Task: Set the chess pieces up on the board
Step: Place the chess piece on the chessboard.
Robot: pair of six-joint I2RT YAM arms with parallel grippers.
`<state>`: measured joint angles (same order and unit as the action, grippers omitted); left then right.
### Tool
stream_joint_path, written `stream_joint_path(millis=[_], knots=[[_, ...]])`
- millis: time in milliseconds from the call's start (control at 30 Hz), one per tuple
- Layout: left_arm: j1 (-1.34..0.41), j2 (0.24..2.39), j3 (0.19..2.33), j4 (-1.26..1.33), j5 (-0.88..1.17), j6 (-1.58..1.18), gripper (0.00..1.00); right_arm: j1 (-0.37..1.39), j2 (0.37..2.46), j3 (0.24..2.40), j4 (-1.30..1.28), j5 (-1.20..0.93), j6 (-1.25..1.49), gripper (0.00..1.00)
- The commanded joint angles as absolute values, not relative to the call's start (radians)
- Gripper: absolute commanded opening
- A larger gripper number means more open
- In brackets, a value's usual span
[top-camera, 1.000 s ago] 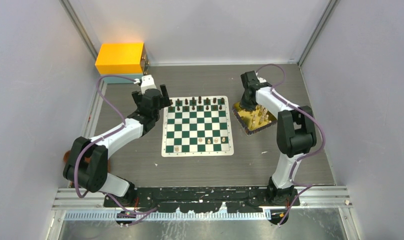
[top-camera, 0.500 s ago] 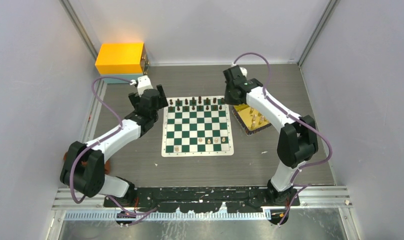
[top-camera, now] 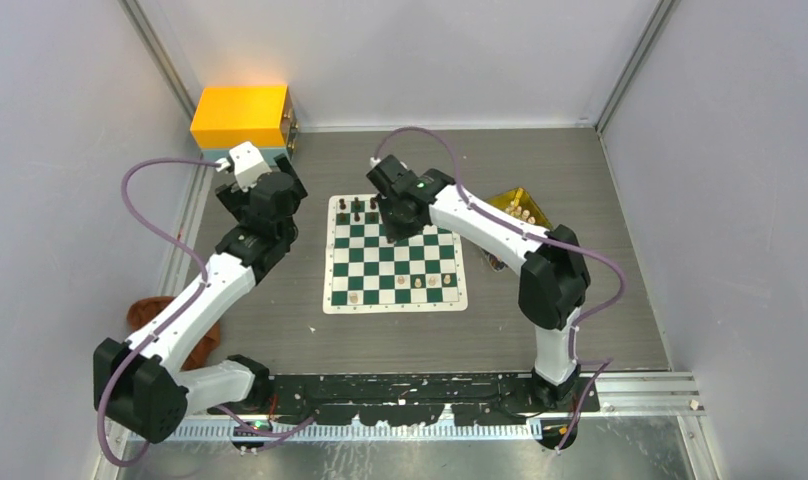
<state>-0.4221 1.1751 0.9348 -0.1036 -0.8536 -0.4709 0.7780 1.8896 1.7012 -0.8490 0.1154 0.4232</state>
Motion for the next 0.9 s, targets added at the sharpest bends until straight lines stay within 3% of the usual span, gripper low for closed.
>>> stream_joint_path(millis=[0, 867], knots=[[-0.415, 1.108, 0.989, -0.120, -0.962, -0.443, 0.97, 0.843, 1.917, 1.788, -0.901, 0.067, 0.374, 0.00], [-0.408, 0.933, 1.044, -0.209, -1.008, -0.382, 0.98, 1.088, 2.159, 2.041, -1.026, 0.042, 0.270, 0.00]])
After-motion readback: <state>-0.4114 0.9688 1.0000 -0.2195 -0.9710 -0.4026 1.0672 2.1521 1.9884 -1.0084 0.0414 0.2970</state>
